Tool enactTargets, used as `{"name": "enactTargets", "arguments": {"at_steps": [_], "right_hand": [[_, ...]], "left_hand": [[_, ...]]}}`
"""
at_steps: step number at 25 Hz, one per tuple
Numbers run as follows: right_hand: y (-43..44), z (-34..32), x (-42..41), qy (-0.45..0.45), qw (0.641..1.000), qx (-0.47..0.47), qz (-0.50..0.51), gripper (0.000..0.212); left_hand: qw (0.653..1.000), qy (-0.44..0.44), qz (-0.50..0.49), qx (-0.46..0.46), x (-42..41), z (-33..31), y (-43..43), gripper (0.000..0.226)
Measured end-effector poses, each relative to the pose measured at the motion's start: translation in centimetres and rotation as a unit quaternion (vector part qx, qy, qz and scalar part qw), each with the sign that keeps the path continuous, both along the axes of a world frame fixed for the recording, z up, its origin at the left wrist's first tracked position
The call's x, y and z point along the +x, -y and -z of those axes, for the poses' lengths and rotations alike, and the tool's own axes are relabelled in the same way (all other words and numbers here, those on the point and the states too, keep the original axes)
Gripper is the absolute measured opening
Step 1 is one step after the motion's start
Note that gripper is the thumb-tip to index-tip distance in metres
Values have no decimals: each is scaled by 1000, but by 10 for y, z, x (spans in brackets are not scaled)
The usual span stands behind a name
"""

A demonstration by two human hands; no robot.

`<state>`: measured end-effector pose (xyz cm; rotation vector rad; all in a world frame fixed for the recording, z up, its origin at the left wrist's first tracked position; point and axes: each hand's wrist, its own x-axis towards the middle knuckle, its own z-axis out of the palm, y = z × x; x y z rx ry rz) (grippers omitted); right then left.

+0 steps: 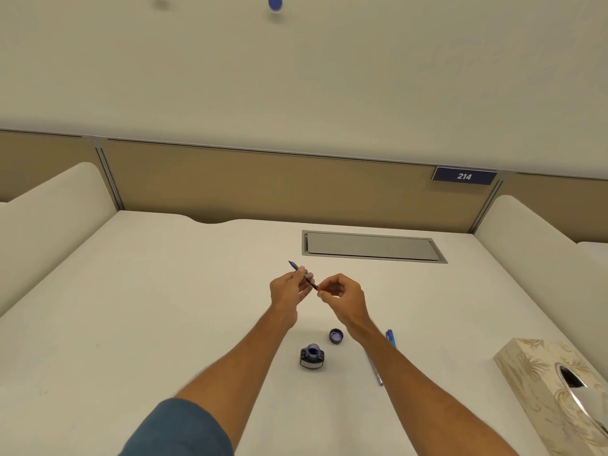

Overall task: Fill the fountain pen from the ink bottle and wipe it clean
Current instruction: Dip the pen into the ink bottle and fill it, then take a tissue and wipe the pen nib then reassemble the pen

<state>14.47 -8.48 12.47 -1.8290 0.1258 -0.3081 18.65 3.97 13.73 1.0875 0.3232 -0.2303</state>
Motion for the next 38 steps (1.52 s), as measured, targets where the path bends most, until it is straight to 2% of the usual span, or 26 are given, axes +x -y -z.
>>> {"name": "enactTargets", "arguments": {"at_steps": [6, 8, 10, 12, 17, 24, 30, 33, 35, 38], "right_hand": [[14, 1, -3, -6, 991, -134, -3, 3], [26, 5, -7, -9, 981, -193, 28, 8], [41, 8, -13, -43, 955, -290, 50, 18], [57, 9, -24, -89, 911, -399, 51, 31], [97, 11, -52, -119, 861, -486, 90, 43], [172, 18, -113, -194, 828, -499, 167, 41], [232, 14, -172, -224, 796, -506, 246, 27], [259, 12, -196, -243, 765, -512, 307, 20], [275, 9, -211, -273, 746, -506, 336, 24], [294, 10, -227, -302, 745, -479, 353, 33]], "left_hand": [[991, 51, 107, 60, 4, 6, 4, 17], [985, 58, 140, 82, 6, 8, 11, 19], [977, 65, 174, 101, 5, 10, 21, 19], [968, 74, 208, 117, 2, 12, 36, 19], [946, 86, 274, 151, -13, 23, 89, 20], [902, 88, 379, 188, -53, 30, 183, 21], [863, 103, 465, 167, -99, 33, 255, 18], [847, 101, 497, 160, -121, 33, 284, 20], [840, 101, 510, 158, -132, 34, 297, 21], [834, 100, 518, 161, -142, 36, 312, 25]]}}
